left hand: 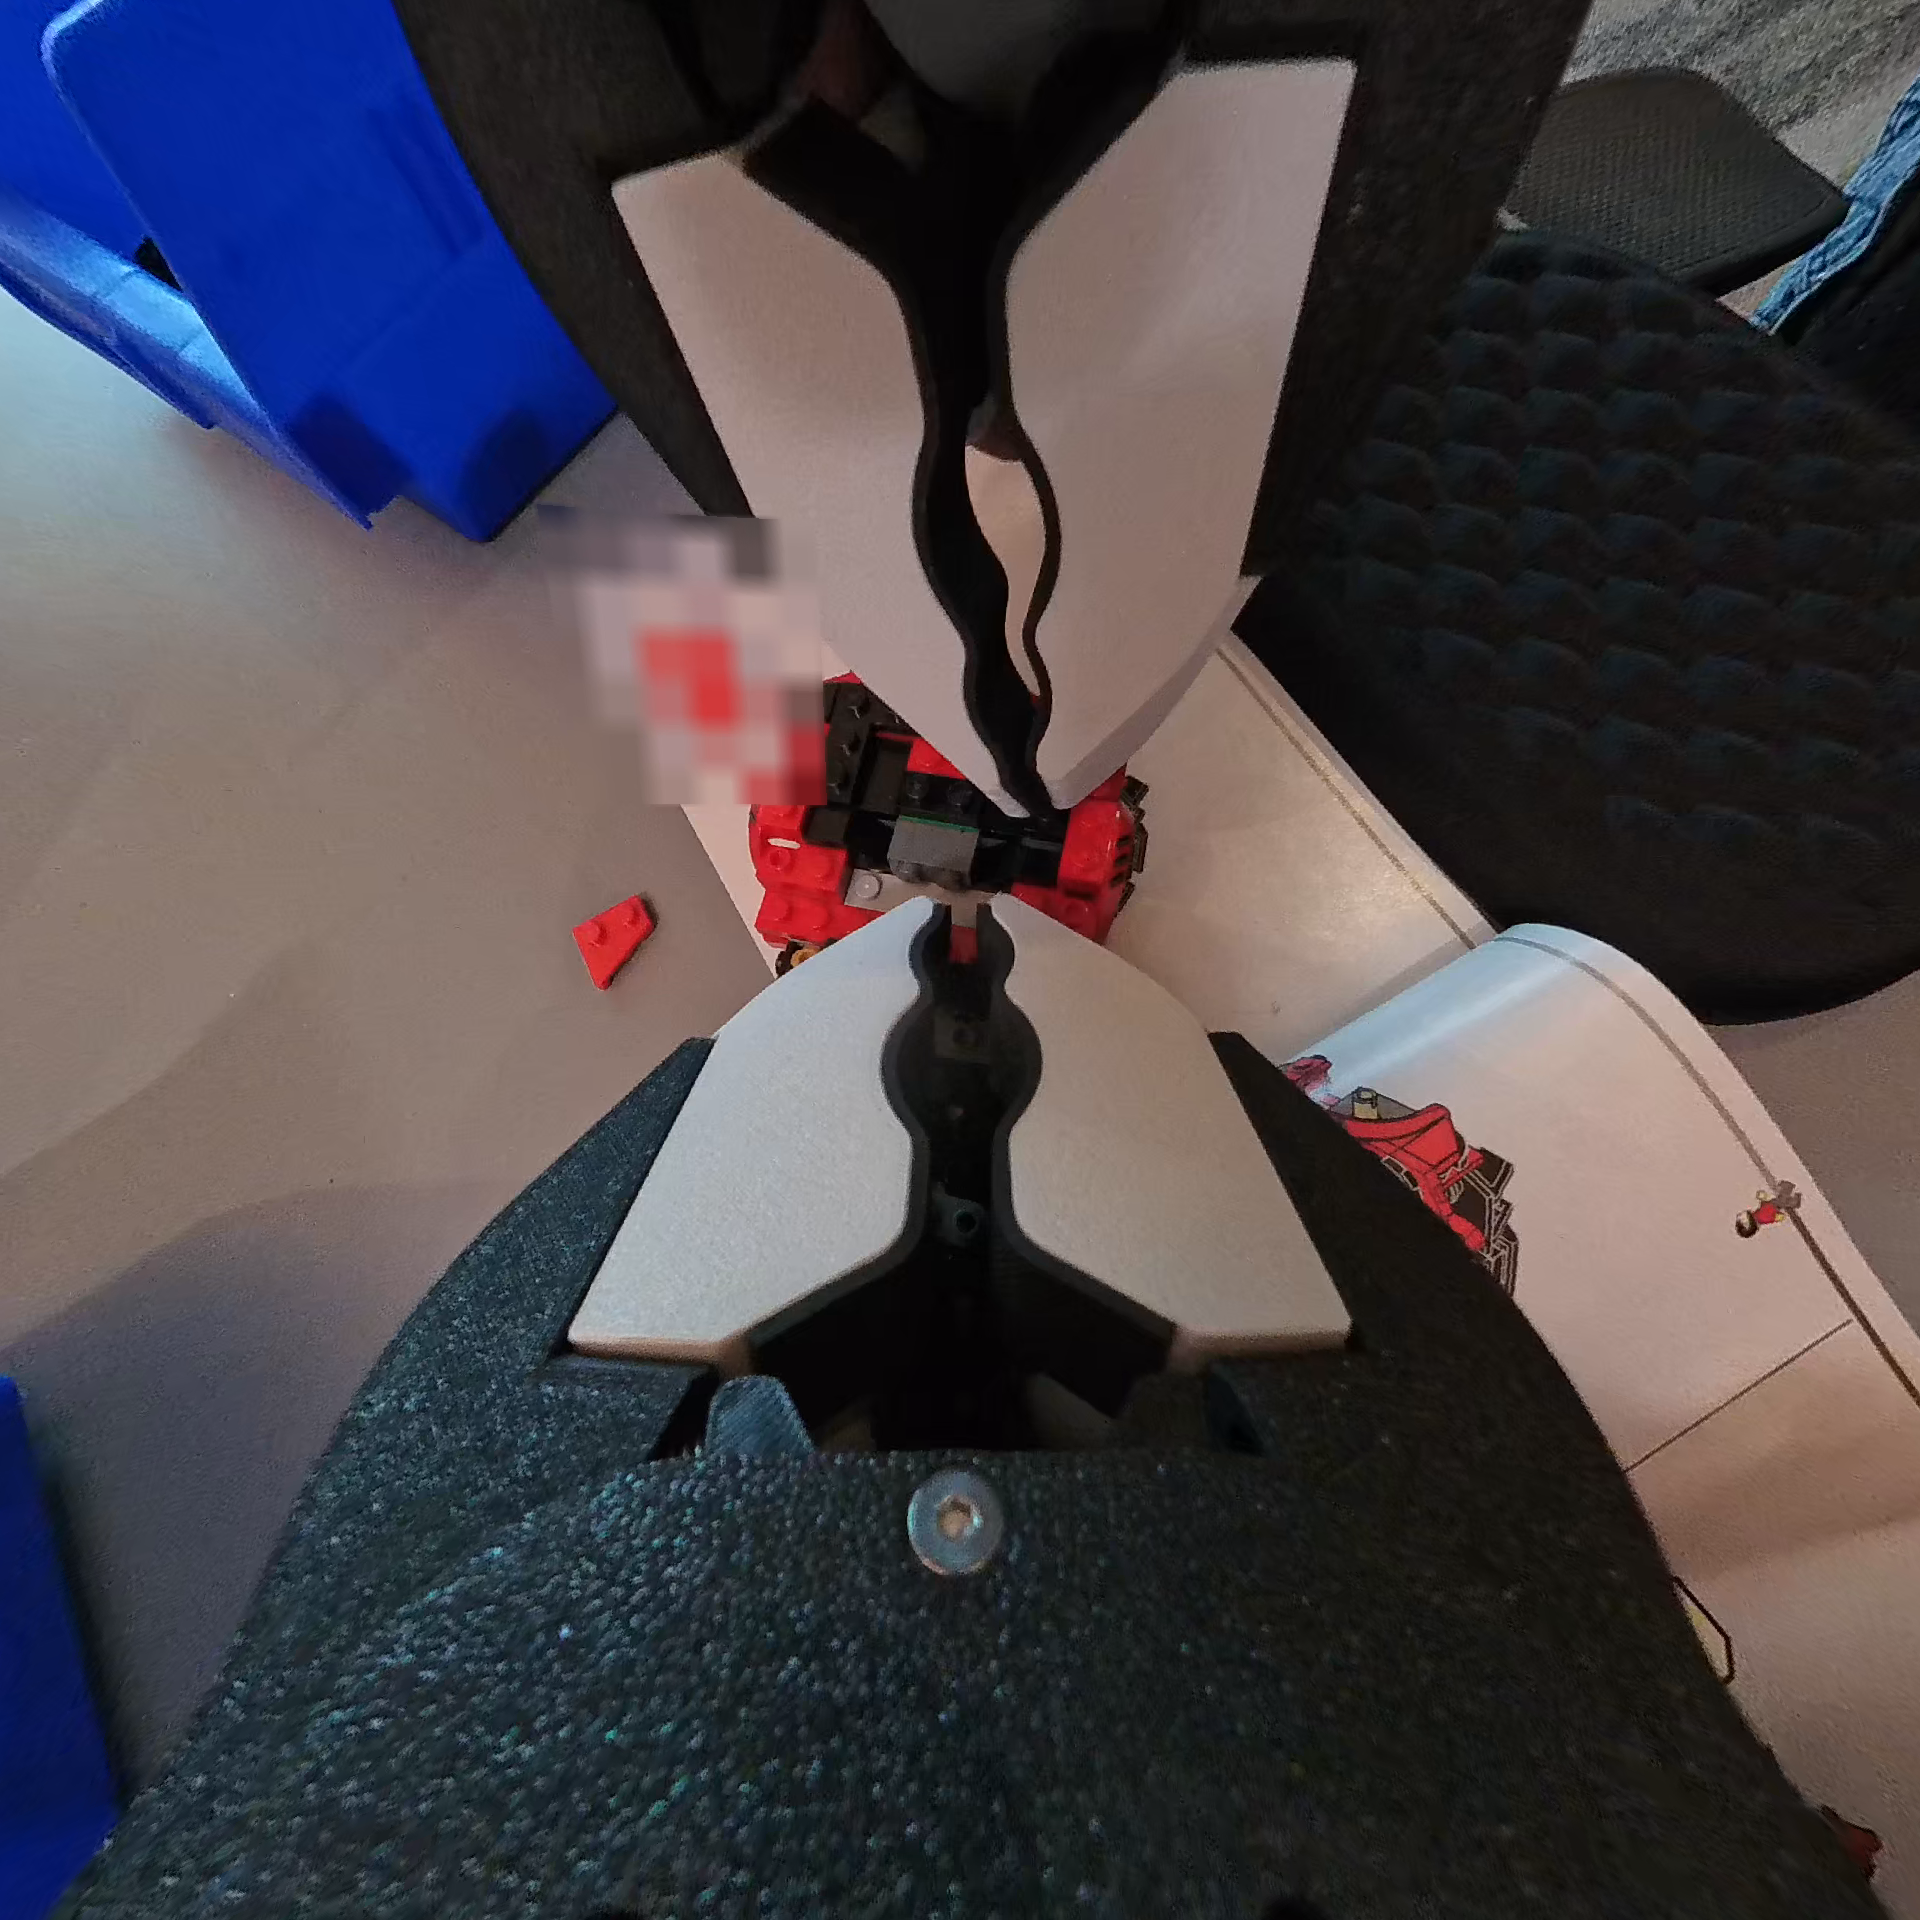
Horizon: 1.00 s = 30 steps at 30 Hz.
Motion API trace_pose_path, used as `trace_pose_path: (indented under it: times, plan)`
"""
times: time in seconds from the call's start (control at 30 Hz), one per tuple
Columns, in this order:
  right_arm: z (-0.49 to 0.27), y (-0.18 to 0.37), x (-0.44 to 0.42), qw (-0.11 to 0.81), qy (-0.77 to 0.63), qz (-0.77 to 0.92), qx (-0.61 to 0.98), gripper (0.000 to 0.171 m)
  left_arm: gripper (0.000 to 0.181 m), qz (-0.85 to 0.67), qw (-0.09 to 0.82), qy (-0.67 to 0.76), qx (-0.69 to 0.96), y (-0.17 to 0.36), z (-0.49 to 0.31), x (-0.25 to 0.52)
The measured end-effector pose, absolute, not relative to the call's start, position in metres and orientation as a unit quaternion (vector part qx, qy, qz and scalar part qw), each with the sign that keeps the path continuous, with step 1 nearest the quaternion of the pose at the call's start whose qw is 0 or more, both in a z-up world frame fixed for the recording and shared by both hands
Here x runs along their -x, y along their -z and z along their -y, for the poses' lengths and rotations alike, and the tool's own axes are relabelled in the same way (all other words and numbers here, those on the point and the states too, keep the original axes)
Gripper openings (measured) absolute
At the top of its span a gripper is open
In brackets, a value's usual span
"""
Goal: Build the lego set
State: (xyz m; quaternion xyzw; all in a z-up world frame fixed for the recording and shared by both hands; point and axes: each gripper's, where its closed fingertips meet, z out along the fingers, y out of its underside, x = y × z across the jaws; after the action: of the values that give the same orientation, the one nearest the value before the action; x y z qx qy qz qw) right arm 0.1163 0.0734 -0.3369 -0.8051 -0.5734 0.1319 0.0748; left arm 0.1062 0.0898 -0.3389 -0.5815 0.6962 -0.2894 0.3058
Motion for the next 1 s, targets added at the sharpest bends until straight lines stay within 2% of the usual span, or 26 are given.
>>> trace_pose_path:
  times: [0.57, 0.8, 0.9, 1.0]
  plan:
    - [-0.072, 0.338, -0.117, 0.048, -0.102, 0.564, 0.818, 0.001, 0.001, -0.689, 0.314, 0.317, 0.571, 0.325, -0.086, -0.102]
    - [-0.074, 0.337, -0.114, 0.071, -0.099, 0.580, 0.806, 0.000, 0.002, -0.684, 0.337, 0.305, 0.571, 0.316, -0.090, -0.100]
    - [-0.073, 0.329, -0.118, 0.067, -0.134, 0.568, 0.809, 0.008, 0.003, -0.679, 0.349, 0.296, 0.574, 0.316, -0.094, -0.100]
    - [-0.074, 0.319, -0.126, 0.093, -0.135, 0.573, 0.803, 0.002, 0.003, -0.681, 0.344, 0.293, 0.576, 0.322, -0.094, -0.102]
